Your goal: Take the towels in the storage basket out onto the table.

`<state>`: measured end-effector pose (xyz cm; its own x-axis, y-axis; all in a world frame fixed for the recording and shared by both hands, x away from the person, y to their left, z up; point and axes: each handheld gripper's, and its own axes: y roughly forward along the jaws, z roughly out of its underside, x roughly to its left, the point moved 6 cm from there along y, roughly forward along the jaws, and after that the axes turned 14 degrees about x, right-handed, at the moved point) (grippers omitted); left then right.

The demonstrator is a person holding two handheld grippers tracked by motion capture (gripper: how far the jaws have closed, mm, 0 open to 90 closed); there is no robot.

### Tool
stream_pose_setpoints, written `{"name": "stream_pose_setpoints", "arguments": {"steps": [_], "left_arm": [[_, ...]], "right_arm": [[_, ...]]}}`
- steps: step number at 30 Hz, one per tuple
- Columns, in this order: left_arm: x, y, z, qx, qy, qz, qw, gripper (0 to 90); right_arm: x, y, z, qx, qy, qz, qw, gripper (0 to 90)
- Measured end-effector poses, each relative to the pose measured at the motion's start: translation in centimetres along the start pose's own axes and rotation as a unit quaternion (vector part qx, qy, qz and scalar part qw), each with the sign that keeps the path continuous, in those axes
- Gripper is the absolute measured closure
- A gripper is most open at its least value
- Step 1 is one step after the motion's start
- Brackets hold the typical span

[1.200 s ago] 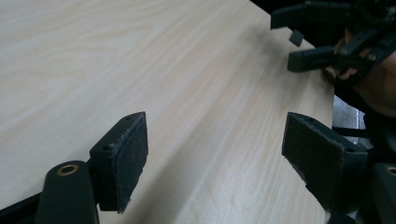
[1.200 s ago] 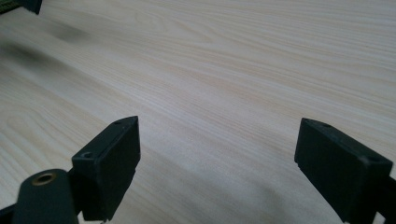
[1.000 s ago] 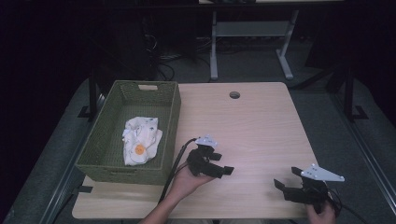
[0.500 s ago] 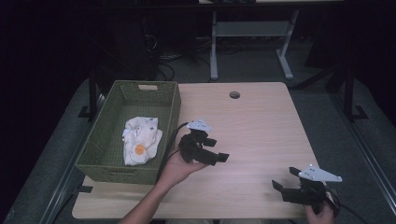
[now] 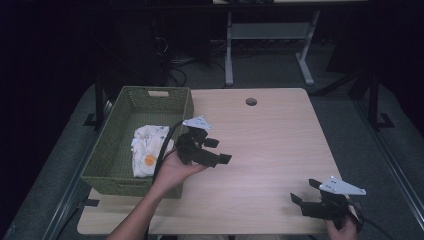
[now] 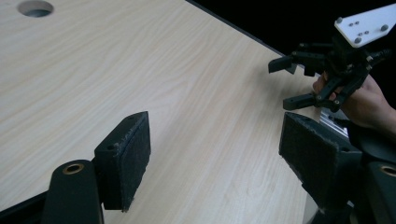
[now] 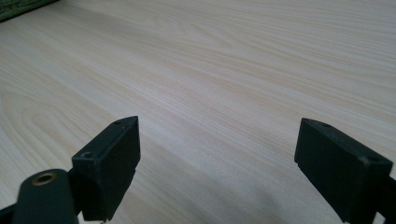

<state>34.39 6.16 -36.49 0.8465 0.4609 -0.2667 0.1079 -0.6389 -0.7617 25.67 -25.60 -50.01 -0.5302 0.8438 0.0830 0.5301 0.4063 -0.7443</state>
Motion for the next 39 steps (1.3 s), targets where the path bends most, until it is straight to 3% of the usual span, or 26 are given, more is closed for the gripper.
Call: {"name": "stream_pose_setpoints", "arguments": {"steps": [7,10,14,39], "left_arm": [[1.6,-2.0,0.5,0.002,-0.008,-0.004,1.0000,25.6],[2.6,-3.1,0.7,0.003,-0.016,-0.020,0.9997,25.6],[3.6,-4.0,1.0,0.006,-0.021,-0.022,0.9995,26.6],[8.7,-7.6,4.3,0.015,-0.068,-0.046,0.9965,26.5]], "right_arm": [[0.0,0.0,0.0,0.000,-0.001,0.001,1.0000,13.9],[0.0,0.0,0.0,0.001,0.000,0.000,1.0000,13.9],[0.0,0.0,0.0,0.002,-0.002,0.001,1.0000,13.9],[-0.1,0.0,0.0,0.000,0.002,0.001,1.0000,13.9]]}}
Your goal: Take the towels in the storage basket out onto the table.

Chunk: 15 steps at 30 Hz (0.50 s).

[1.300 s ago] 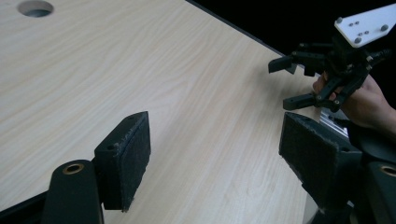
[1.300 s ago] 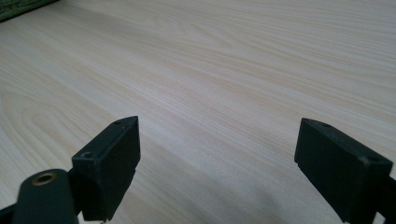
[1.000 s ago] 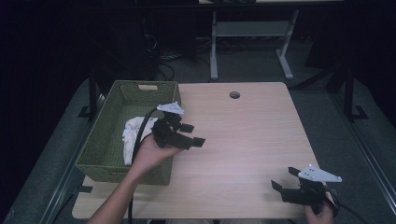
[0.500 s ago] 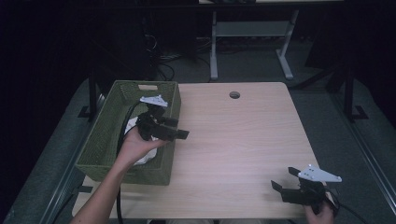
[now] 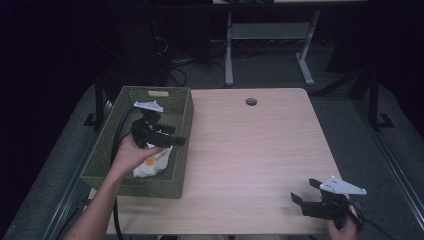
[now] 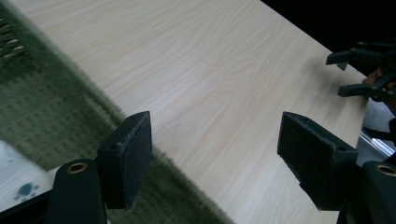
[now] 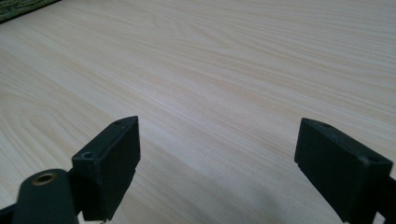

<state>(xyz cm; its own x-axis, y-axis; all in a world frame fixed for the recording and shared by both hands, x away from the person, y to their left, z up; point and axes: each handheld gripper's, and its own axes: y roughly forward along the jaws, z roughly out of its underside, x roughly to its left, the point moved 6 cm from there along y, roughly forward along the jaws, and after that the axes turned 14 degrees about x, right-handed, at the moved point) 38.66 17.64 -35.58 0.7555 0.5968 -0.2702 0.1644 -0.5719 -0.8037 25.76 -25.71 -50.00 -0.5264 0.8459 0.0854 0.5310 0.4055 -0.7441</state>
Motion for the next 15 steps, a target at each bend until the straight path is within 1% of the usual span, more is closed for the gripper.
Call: {"name": "stream_pose_setpoints", "arguments": {"steps": [2,6,7,10,11,12,13,15], "left_arm": [[0.5,-0.2,0.2,-0.002,-0.005,-0.004,1.0000,26.5],[1.8,-0.6,1.0,0.003,-0.019,-0.016,0.9997,26.6],[2.2,-0.7,1.2,0.002,-0.025,-0.017,0.9995,26.6],[3.0,-1.0,1.7,0.004,-0.031,-0.021,0.9993,28.7],[3.2,-1.1,1.8,0.002,-0.038,-0.022,0.9990,28.9],[3.5,-1.3,2.0,0.003,-0.038,-0.025,0.9990,28.9],[3.5,-1.3,2.0,0.003,-0.038,-0.025,0.9990,28.9],[4.3,-1.4,2.4,0.008,-0.048,-0.033,0.9983,28.9]], "right_arm": [[0.0,0.0,0.0,0.000,0.000,0.000,1.0000,13.9],[0.0,0.0,-0.1,-0.001,-0.001,0.000,1.0000,13.9],[0.0,0.0,-0.1,-0.001,-0.002,0.000,1.0000,13.9],[0.0,0.0,-0.1,-0.001,-0.004,0.000,1.0000,13.9],[0.1,0.1,-0.1,0.000,-0.003,0.000,1.0000,13.9],[0.1,0.1,-0.1,0.000,-0.003,0.000,1.0000,13.9],[0.1,0.1,-0.1,0.000,-0.004,0.000,1.0000,14.0],[0.1,0.1,-0.1,0.000,-0.006,0.001,1.0000,13.9]]}}
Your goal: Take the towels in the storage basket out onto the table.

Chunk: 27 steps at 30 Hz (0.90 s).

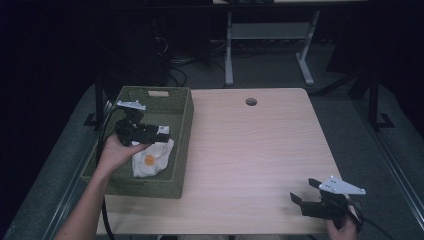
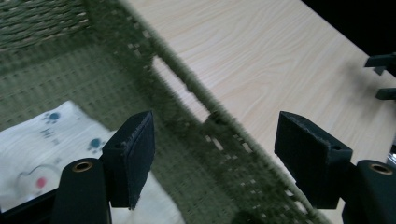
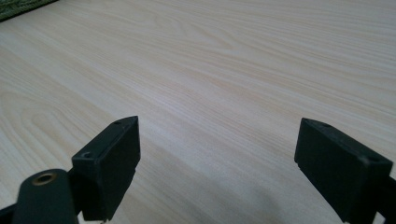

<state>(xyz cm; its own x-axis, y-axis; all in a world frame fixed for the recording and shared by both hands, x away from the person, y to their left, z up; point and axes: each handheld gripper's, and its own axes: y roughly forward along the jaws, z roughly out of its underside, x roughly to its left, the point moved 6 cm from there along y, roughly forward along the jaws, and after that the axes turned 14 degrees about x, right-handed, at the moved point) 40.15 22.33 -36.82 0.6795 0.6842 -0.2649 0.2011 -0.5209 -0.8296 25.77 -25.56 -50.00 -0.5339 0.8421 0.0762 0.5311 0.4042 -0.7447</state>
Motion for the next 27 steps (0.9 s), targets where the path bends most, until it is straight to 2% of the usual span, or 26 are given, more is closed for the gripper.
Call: {"name": "stream_pose_setpoints", "arguments": {"steps": [6,9,12,20,22,27], "left_arm": [[1.3,0.3,0.7,0.010,-0.017,-0.018,0.9996,30.0],[2.0,0.4,1.0,0.014,-0.028,-0.023,0.9992,30.0],[2.7,0.7,1.5,0.031,-0.034,-0.039,0.9982,30.2],[4.4,2.2,2.6,0.072,-0.065,-0.068,0.9929,29.1],[4.8,2.7,2.9,0.095,-0.065,-0.086,0.9896,28.3],[5.6,3.4,3.3,0.122,-0.081,-0.098,0.9844,28.5]], "right_arm": [[0.2,0.1,-0.1,0.002,0.000,-0.001,1.0000,13.9],[0.4,0.2,-0.2,0.001,-0.013,0.000,0.9999,13.9],[0.5,0.2,-0.2,0.002,-0.016,0.000,0.9999,13.9],[0.4,0.2,-0.3,0.000,-0.013,0.000,0.9999,13.9],[0.4,0.2,-0.3,0.002,-0.013,0.001,0.9999,13.9],[0.6,0.3,-0.3,0.002,-0.018,0.000,0.9998,13.9]]}}
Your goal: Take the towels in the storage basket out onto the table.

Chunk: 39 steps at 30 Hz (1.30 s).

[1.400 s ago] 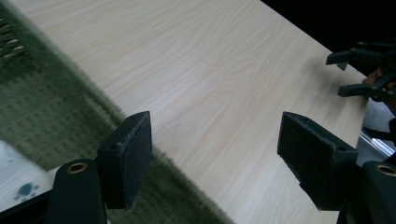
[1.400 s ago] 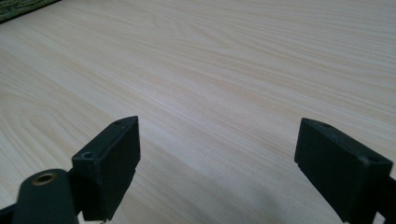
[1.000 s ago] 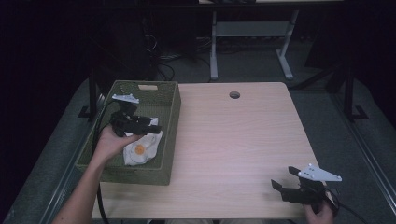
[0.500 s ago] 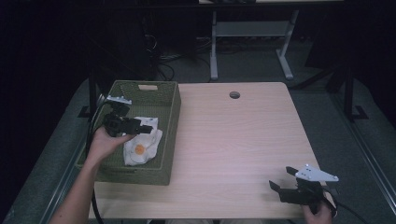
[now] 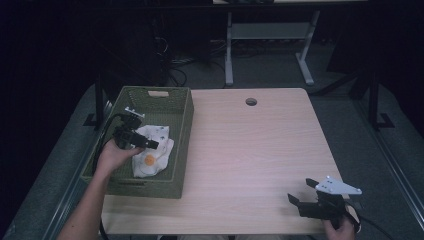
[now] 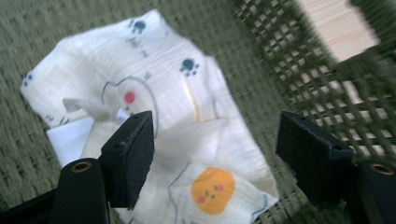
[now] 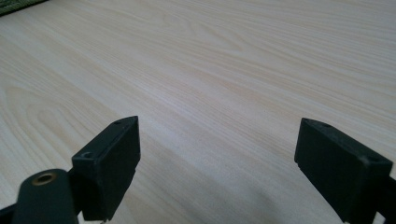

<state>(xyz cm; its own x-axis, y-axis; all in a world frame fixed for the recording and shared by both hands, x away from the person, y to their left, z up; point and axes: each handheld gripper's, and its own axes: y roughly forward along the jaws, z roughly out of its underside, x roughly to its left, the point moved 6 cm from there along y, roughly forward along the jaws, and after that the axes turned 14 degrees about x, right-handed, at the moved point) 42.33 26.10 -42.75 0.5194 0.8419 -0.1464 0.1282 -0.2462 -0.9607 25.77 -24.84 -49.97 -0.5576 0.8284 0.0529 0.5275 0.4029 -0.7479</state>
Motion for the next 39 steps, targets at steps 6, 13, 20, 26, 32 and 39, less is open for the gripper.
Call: {"name": "stream_pose_setpoints", "arguments": {"steps": [6,13,20,26,32,39], "left_arm": [[0.5,1.1,0.1,0.025,-0.010,-0.015,0.9995,28.0],[1.3,2.5,0.6,0.067,-0.032,-0.024,0.9970,28.3],[1.1,4.2,0.7,0.116,-0.032,-0.033,0.9921,31.1],[1.3,5.5,0.9,0.151,-0.033,-0.060,0.9862,33.8],[1.0,5.7,0.7,0.172,-0.017,-0.089,0.9810,43.6],[0.7,5.5,0.7,0.169,-0.016,-0.094,0.9809,67.7]], "right_arm": [[0.0,0.0,0.0,-0.001,-0.003,-0.001,1.0000,13.9],[0.1,0.0,0.0,0.000,-0.002,0.000,1.0000,13.9],[0.1,0.1,-0.1,-0.001,-0.002,-0.003,1.0000,13.9],[0.0,0.0,0.0,-0.004,-0.002,-0.005,1.0000,13.9],[0.1,0.0,-0.1,-0.004,-0.003,-0.007,1.0000,13.9],[0.1,-0.1,0.0,-0.004,-0.006,-0.008,0.9999,13.9]]}}
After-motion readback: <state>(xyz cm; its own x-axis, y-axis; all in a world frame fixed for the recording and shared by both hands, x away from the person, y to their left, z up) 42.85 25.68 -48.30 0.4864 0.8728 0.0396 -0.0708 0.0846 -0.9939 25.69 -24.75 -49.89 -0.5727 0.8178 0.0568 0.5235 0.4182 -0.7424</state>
